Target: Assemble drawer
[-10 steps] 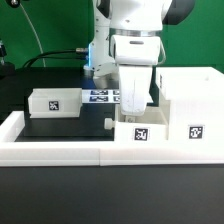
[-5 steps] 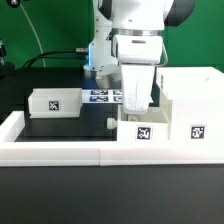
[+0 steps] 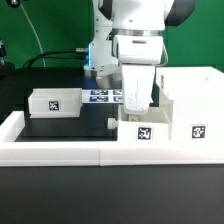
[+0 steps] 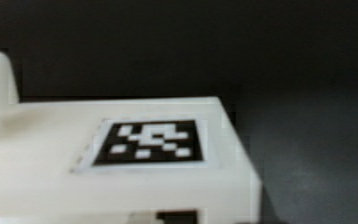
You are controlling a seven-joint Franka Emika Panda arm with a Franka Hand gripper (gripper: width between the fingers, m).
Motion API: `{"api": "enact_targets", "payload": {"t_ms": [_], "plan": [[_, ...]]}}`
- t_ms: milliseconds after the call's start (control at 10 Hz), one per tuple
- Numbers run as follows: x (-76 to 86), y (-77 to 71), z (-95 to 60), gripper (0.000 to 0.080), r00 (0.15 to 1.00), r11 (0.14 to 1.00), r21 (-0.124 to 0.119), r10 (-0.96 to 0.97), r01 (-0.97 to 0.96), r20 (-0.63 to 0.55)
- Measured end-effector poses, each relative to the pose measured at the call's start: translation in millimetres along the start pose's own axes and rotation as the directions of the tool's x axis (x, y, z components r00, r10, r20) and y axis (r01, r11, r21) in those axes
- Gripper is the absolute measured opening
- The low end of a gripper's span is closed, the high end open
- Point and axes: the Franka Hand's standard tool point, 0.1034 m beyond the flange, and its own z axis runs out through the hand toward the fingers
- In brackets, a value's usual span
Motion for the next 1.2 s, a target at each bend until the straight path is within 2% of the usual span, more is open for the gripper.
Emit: {"api": "enact_targets", "payload": {"t_ms": [100, 1200], "plan": [[0.1, -3.2, 2.3, 0.0041, 1.000, 1.000, 0.006, -0.004, 0.004, 0.001], [-4.8, -4.0, 4.1, 0.0041, 1.000, 1.000, 0.009, -0.024, 0.024, 0.009]]}}
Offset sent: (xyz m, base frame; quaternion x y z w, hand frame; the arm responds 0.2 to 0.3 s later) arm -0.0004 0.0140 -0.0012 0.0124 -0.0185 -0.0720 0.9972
